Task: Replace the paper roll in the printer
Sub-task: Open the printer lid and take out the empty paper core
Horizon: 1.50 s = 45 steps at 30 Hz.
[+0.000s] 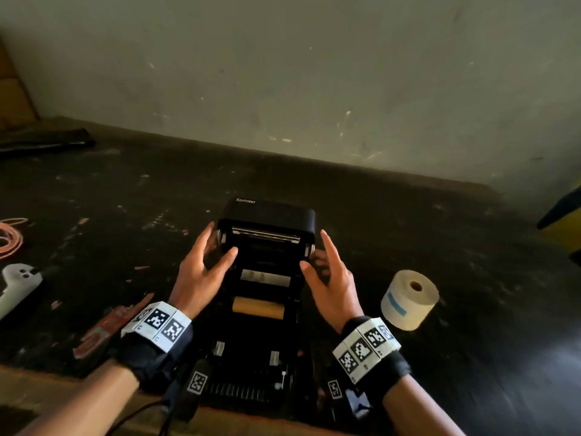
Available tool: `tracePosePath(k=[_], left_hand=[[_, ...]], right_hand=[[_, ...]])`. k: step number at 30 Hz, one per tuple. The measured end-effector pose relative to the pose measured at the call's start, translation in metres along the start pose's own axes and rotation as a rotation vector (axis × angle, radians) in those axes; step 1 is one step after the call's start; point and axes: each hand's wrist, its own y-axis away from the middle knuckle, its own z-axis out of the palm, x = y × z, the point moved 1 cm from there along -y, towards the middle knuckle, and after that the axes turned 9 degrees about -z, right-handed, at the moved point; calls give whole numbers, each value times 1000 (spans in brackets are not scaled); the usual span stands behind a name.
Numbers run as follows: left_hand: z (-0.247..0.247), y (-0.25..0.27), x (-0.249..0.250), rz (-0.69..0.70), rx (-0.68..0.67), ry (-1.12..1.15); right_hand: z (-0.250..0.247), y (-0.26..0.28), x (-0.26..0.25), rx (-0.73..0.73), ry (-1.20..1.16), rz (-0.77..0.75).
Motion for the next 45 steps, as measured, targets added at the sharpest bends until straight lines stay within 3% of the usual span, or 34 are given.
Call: tracePosePath(k=[5, 8, 14, 18, 22, 24, 29, 32, 37, 40, 42, 45], left_hand=[[9, -6, -18, -50, 20, -39], [16, 10, -43, -126, -70, -205], [27, 29, -66, -152, -181, -466], [26, 28, -50, -104, -82, -432], [24, 31, -14, 77, 90, -381], [31, 36, 7, 178, 49, -377], [81, 58, 23, 230, -114, -287], [121, 71, 25, 195, -199, -218], [177, 84, 10, -7, -306, -160], [212, 88, 3, -77, -245, -157], [233, 86, -6, -78, -192, -234], [257, 82, -37, -136, -197, -563]], right_hand=[[-3, -8, 24, -88, -54, -72], [7, 0, 41, -155, -98, -48], [37, 32, 63, -469, 123, -100], [31, 26, 52, -492, 20, -77], [5, 21, 34, -416, -206, -14], [-14, 20, 30, -340, -282, -12], [-72, 42, 49, -161, -271, 96], [-103, 73, 70, -59, -214, 165], [-141, 104, 106, -31, -318, 223], [-163, 115, 139, 0, -378, 347], [-180, 120, 164, -2, -337, 392], [-196, 129, 192, -33, -274, 424]])
